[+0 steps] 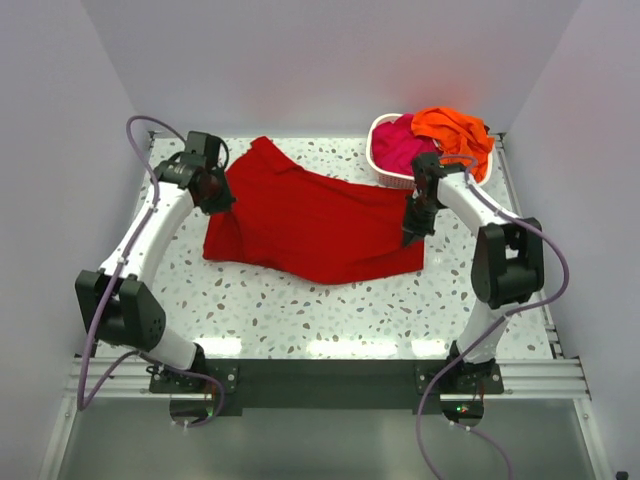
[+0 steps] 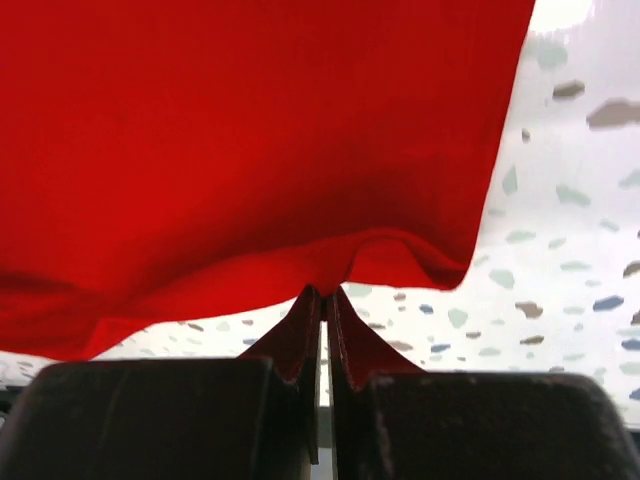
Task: Fold and stack the t-shirts
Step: Fold the tshirt
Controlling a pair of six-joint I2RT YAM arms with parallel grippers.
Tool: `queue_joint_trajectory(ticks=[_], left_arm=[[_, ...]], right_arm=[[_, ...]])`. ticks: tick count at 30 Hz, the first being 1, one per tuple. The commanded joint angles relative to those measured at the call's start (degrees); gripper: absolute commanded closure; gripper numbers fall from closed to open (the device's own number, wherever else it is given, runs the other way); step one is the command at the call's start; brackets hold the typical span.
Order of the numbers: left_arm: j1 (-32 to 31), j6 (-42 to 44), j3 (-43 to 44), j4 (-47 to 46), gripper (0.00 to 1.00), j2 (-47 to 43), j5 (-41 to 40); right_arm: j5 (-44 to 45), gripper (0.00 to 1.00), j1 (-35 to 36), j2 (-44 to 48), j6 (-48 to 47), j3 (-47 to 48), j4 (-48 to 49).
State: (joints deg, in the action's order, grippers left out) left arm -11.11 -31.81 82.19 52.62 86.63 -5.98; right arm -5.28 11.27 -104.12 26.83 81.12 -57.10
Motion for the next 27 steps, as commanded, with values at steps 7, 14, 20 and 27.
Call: queue_joint_trajectory(ticks=[7, 14, 20, 27], left_arm=[[3.4, 5.7, 11.6, -3.9, 1.0, 11.0, 3.2], [4.7, 6.1, 19.5, -1.9, 1.0, 16.7, 3.6], [6.7, 6.6, 21.5, -1.2, 1.0, 20.0, 4.6], [7.1, 7.4, 26.6, 0.4, 1.0, 24.6, 4.8]], right_arm=[[0.3, 1.0, -1.9, -7.5, -1.2, 11.3, -1.1], [0.4, 1.0, -3.7, -9.4, -1.4, 13.9, -1.9], [0.6, 1.0, -4.5, -9.4, -1.3, 13.4, -1.9], [1.5, 1.0, -5.5, -9.8, -0.9, 13.4, -1.9]])
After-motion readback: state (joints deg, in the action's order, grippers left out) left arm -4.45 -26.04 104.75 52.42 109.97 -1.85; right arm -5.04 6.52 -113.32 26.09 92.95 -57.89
